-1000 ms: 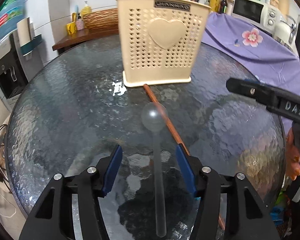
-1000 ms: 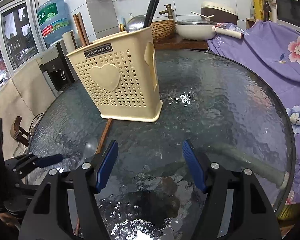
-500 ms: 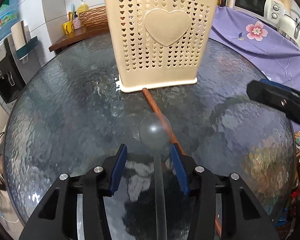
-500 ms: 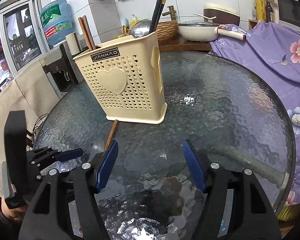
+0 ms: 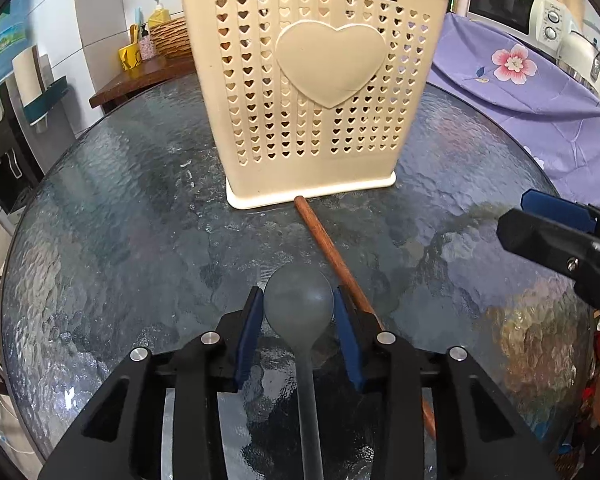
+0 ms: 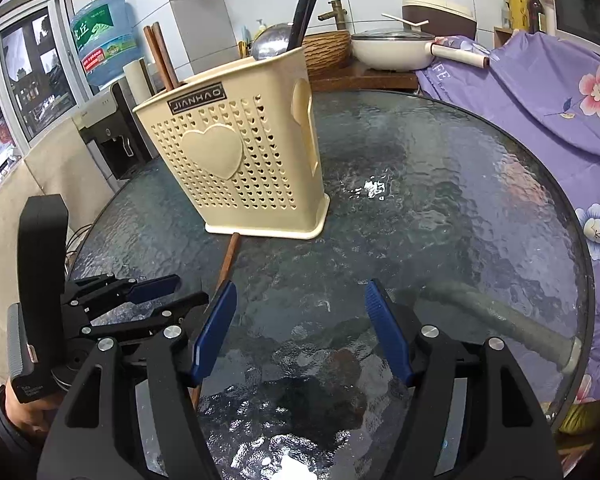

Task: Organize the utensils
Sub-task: 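Close the left tool on the clear spoon handle while the right tool grasps the wooden chopstick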

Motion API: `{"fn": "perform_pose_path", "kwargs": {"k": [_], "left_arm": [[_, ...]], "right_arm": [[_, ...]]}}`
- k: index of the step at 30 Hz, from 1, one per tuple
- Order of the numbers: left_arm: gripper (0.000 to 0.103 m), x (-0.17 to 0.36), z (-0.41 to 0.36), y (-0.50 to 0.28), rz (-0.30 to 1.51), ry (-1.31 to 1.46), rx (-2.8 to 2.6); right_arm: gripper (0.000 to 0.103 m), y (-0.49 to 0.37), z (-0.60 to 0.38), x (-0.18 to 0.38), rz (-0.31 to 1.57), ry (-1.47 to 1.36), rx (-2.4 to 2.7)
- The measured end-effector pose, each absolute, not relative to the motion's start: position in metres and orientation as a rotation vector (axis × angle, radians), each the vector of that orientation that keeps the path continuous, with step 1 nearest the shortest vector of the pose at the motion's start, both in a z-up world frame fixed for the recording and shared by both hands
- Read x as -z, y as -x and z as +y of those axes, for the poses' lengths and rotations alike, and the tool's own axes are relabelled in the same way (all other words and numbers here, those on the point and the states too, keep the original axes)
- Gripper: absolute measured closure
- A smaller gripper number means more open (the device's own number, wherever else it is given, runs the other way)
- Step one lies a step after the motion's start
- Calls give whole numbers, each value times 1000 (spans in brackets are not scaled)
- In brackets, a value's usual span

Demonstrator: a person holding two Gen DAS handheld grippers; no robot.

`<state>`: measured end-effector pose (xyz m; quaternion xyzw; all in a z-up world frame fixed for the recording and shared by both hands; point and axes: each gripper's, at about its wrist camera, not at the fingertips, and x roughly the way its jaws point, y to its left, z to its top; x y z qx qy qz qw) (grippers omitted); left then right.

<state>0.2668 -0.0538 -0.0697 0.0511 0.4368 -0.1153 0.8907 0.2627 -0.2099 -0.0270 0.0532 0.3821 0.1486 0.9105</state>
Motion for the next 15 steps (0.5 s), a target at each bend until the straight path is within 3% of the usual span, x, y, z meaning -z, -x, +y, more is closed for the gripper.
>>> {"fn": "perform_pose_path", "kwargs": {"k": [12, 15], "left_arm": [[68, 39, 19, -251, 817, 98, 142], [68, 27, 30, -249, 780, 119, 117]], "right_arm": [[36, -289, -140, 50, 951, 55, -416], [43, -301, -121, 55, 976, 98, -420]]}}
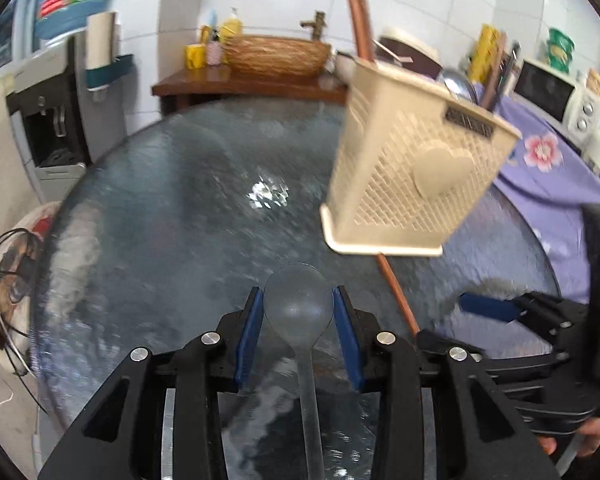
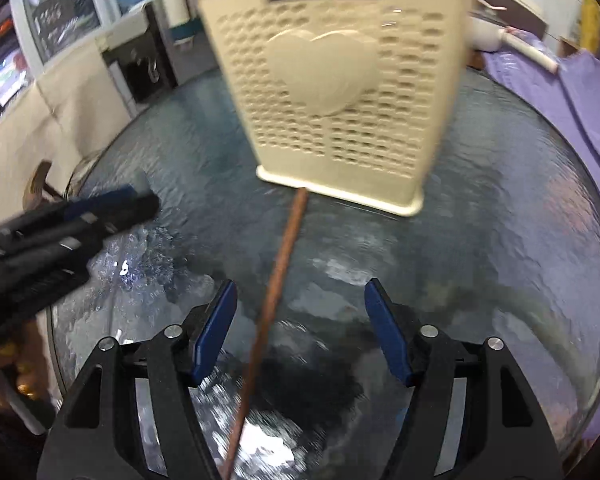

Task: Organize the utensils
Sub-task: 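Close the left tool on the clear spoon handle while the right tool grasps the wooden chopstick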

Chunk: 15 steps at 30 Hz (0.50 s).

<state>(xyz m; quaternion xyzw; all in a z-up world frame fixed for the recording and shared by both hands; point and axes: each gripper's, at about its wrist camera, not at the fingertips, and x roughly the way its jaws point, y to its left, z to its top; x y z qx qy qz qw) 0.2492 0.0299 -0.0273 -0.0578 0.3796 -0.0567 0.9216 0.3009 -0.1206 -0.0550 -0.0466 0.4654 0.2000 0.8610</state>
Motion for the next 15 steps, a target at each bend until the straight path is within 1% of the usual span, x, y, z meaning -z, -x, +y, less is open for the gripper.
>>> {"fn": "perform_pose_path", "kwargs": {"k": [3, 5, 6, 7, 13, 15], "left_arm": [[68, 20, 33, -247, 758, 129, 106], [68, 18, 33, -247, 743, 132, 104], [68, 18, 33, -247, 740, 133, 106], [68, 19, 33, -247, 739, 134, 108], [68, 21, 32, -249, 737, 134, 117], [68, 22, 34, -249, 736, 137, 120]], "right_arm": [[51, -309, -109, 57, 995, 112, -420], [59, -315, -101, 59, 1006, 130, -417], [61, -317, -99, 60, 1013, 130, -417], [66, -319, -97, 62, 1019, 129, -414], [75, -329, -90, 65, 1010, 147, -389], [79, -332, -86, 65, 1005, 161, -377]]}}
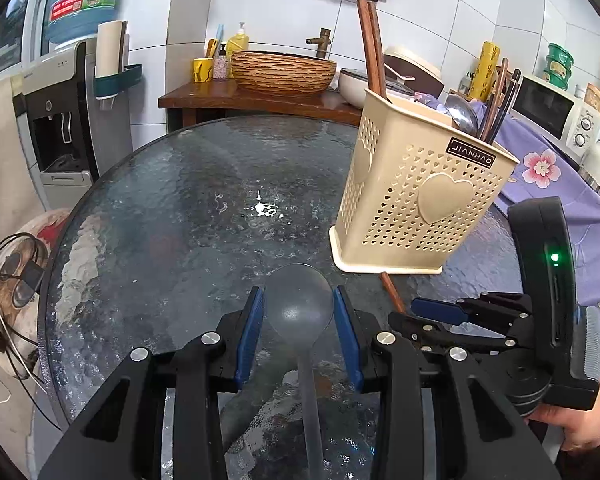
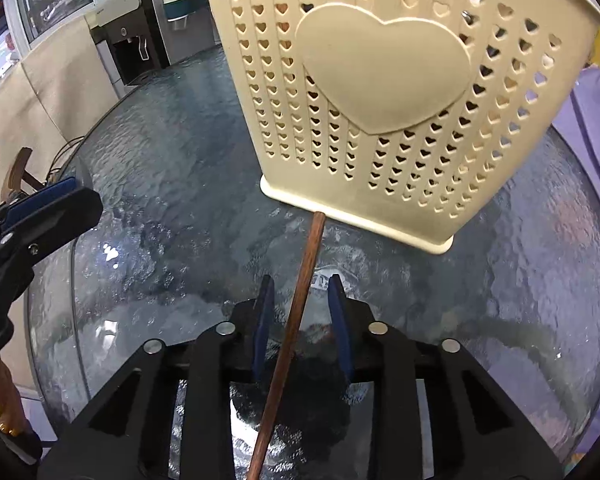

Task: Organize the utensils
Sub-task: 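Close the left tool on the clear spoon handle while the right tool grasps the wooden chopstick, then lift the spoon and chopstick and carry them over the holder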

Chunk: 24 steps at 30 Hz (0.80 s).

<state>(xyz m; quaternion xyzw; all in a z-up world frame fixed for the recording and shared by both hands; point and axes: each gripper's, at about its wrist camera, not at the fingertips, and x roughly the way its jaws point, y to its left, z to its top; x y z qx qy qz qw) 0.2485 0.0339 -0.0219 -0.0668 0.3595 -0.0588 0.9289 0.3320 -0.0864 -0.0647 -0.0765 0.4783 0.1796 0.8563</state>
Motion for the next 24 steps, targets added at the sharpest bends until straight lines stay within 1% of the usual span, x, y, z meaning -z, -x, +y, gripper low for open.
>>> {"fn": "perform_pose_path", "kwargs": {"k": [4, 8, 14, 18, 24], "left_arm": [[68, 22, 34, -249, 736, 137, 121], [68, 21, 35, -249, 730, 135, 114], [68, 20, 35, -247, 726, 134, 113], [68, 14, 34, -241, 710, 137, 114], [68, -10, 29, -229, 648, 136, 133]], "right_arm": [[92, -340, -78, 65, 1005, 168, -367], [95, -340, -73, 66, 1002, 182, -380], [95, -327, -82, 62, 976, 128, -435], [95, -317, -91, 41, 905, 74, -478], [95, -297, -122, -2, 795, -40, -544]]}}
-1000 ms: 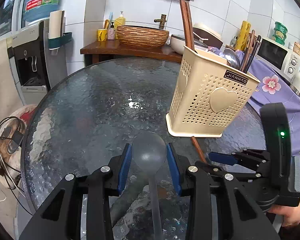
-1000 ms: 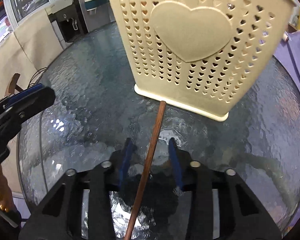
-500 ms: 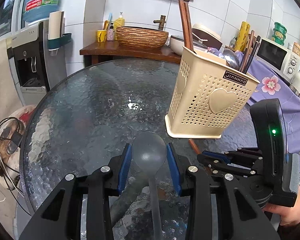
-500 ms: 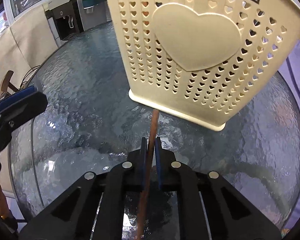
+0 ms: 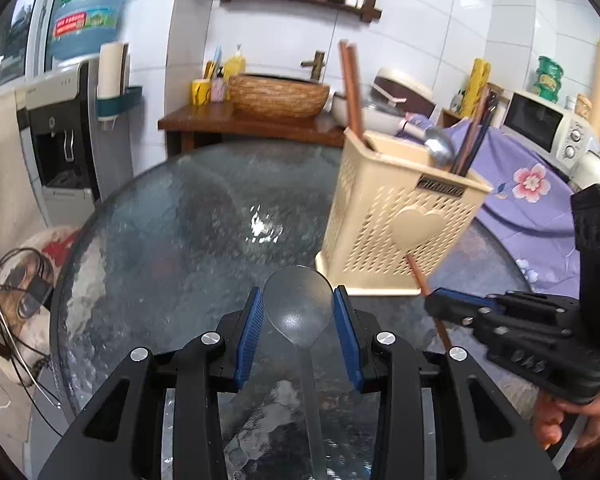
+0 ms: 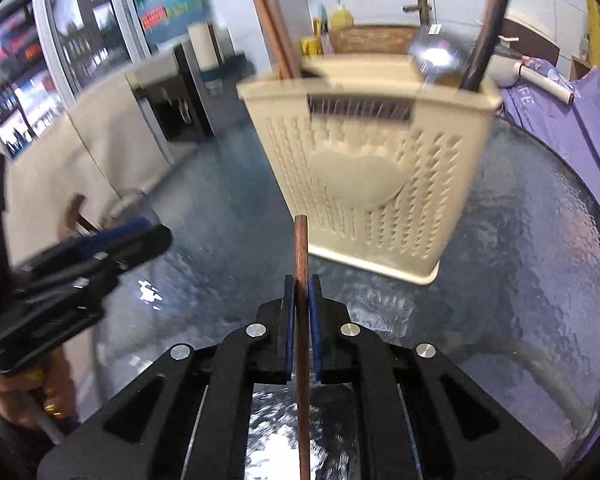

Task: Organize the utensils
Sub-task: 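Lift the spoon and chopstick and carry them over the holder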

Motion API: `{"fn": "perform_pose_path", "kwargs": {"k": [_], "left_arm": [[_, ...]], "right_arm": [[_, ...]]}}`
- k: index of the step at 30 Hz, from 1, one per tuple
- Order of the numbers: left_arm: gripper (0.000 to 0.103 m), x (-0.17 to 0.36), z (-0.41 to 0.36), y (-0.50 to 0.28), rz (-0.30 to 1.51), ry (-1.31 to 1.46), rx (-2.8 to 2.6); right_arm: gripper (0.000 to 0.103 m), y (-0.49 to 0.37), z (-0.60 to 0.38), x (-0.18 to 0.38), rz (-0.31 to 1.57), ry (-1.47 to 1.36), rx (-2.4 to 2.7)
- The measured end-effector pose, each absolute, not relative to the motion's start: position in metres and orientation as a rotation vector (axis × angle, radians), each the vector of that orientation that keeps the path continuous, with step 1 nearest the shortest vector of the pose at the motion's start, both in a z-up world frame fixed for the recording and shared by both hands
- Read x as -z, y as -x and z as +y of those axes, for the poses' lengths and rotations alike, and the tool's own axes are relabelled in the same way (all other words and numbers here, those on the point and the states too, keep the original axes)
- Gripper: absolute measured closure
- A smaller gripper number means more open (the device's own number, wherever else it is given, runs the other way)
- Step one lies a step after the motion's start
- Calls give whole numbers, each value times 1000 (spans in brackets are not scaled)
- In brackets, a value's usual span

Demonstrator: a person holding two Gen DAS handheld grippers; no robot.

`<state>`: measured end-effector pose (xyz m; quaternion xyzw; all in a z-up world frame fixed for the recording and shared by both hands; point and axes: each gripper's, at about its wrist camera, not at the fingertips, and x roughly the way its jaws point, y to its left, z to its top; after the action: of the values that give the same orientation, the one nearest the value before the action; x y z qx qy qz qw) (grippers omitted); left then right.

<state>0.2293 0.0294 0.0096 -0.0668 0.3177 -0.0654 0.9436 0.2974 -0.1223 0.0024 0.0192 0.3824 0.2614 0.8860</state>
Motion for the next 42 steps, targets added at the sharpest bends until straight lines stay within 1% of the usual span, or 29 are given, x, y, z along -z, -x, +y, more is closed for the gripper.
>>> {"fn": "perform_pose_path", "kwargs": {"k": [6, 13, 32, 38, 42], "left_arm": [[68, -35, 20, -215, 586, 126, 167], [68, -51, 10, -207, 545, 113, 185], [68, -74, 4, -211, 520, 102, 222], [68, -95, 6, -222, 490, 111, 229], [68, -127, 6, -234, 433, 114, 222]], "right_arm": [[95, -269, -165, -48, 689, -122, -591], [95, -243, -204, -80, 626, -147, -627], [96, -236, -196, -130, 535, -91, -686], [96, -249, -201, -170, 470, -94, -682], [96, -263, -205, -203, 416, -89, -673]]}}
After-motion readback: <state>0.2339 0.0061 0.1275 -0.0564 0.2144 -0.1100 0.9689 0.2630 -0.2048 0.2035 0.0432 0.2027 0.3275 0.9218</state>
